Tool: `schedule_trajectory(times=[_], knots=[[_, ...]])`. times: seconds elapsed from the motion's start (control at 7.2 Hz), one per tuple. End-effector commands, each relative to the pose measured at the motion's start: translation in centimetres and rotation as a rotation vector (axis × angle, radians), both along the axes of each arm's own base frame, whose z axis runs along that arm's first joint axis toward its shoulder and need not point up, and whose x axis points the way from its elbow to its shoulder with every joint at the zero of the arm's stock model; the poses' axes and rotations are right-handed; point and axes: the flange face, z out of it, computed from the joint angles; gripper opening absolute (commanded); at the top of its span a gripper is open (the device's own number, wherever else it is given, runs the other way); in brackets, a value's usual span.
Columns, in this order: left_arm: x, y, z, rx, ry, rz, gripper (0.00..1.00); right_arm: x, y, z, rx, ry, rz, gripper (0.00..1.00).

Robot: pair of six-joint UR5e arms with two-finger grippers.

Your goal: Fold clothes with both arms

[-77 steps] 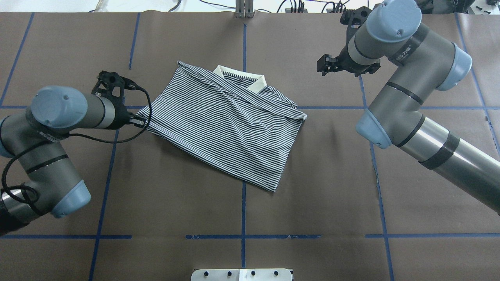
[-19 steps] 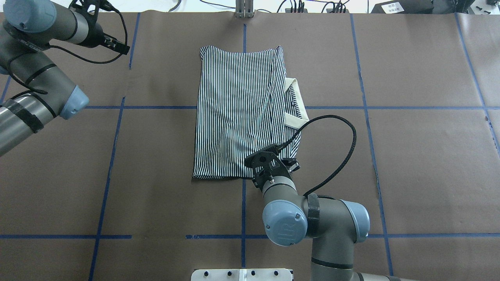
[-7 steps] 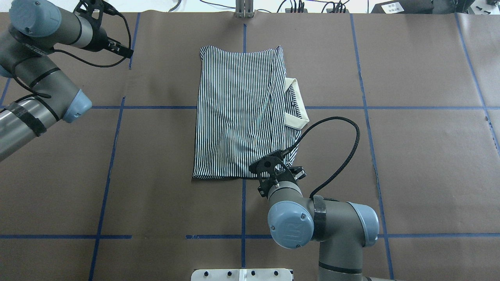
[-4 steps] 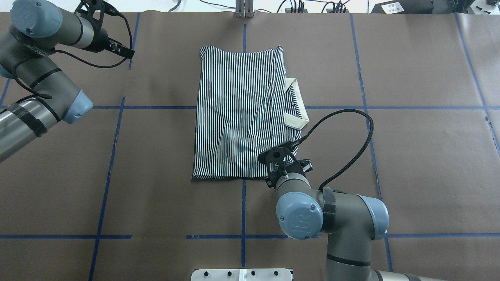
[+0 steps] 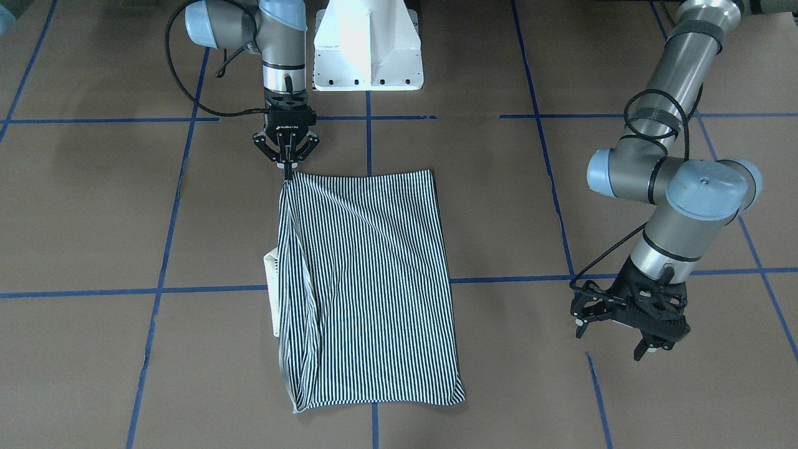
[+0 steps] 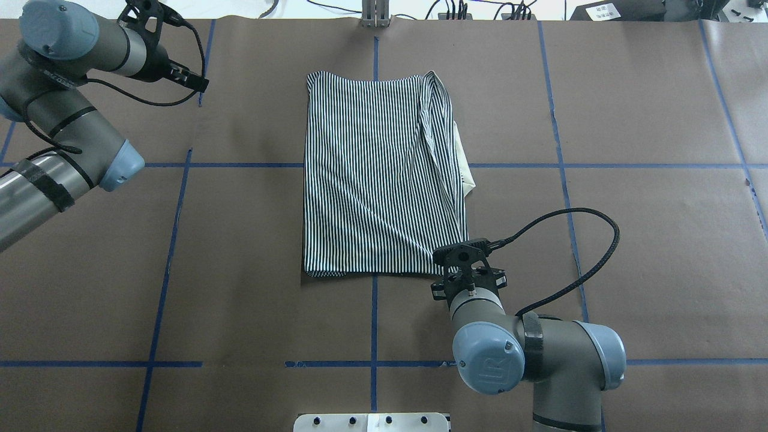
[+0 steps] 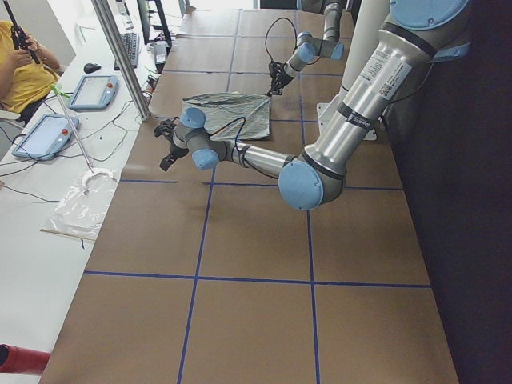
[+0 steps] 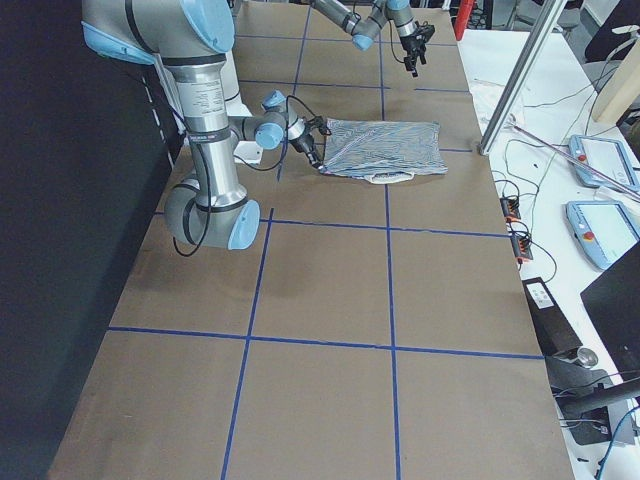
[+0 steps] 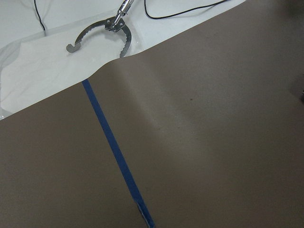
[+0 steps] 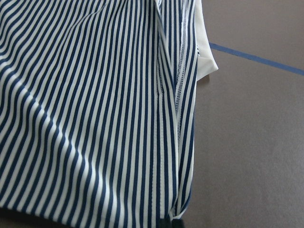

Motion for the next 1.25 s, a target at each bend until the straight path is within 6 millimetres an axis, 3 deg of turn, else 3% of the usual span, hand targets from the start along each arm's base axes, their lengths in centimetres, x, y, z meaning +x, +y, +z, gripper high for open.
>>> schedule_trajectory(times=[0.0, 0.14, 0.28, 0.56, 0.69, 0.83, 1.11], knots=[[0.6, 0.3, -0.1, -0.018, 0.014, -0.005, 1.00, -0.2, 0.6, 0.2, -0.027, -0.028, 0.030, 0.19], [0.7, 0.4, -0.1, -0.017, 0.015, -0.004, 1.00, 0.1, 0.6, 0.0, -0.023, -0.029, 0.028, 0.99], [0.7, 0.4, -0.5, -0.013, 0.019, -0.004, 1.00, 2.2, 0.5, -3.1, -0.014, -0.087, 0.000, 1.00], [1.1, 2.3, -2.7, -0.085, 0.123, 0.012, 1.00, 7.8, -4.3, -6.9, -0.086, -0.338, -0.056, 1.00], [1.8, 4.7, -5.1, -0.102, 0.194, 0.011, 1.00, 10.2, -6.5, -6.6, -0.093, -0.421, -0.066, 1.00], [3.3, 8.1, -6.2, -0.137, 0.252, 0.020, 1.00, 12.6, -7.7, -4.5, -0.114, -0.454, -0.080, 1.00], [9.1, 15.7, -10.4, -0.311, 0.429, -0.034, 1.00, 17.2, -10.1, -2.4, -0.130, -0.550, -0.084, 1.00]])
